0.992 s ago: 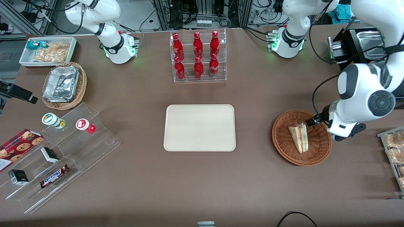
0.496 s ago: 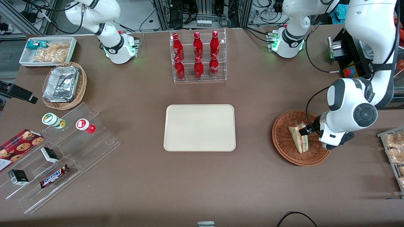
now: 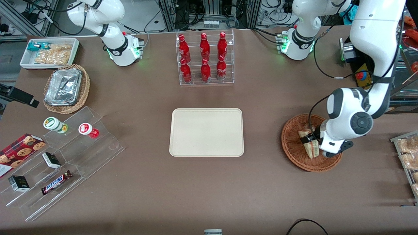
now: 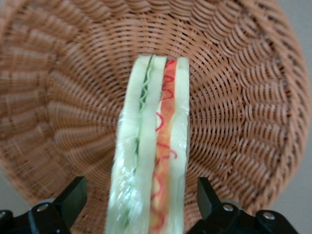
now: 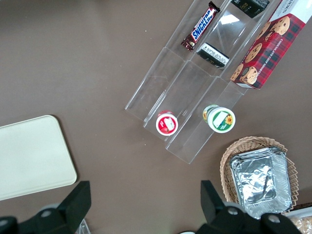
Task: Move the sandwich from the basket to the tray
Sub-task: 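Lower the left gripper onto the sandwich wedge and close it, then lift the sandwich and carry it with the left gripper over the tray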
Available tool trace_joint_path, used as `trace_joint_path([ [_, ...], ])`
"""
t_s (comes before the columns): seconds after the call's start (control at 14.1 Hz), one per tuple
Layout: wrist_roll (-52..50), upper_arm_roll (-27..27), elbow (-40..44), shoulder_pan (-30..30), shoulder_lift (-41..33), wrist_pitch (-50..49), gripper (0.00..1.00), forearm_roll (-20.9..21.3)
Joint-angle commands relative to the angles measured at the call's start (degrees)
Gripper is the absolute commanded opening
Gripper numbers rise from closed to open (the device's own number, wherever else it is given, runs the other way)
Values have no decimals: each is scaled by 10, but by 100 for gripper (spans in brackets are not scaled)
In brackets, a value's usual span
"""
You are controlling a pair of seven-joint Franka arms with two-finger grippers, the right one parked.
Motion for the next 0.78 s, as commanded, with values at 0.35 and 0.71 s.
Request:
trace_joint_path([
  [0.35, 48, 0, -4, 2, -13, -7, 14, -2],
  [0.71, 56, -2, 80, -75, -45, -129, 16, -4],
])
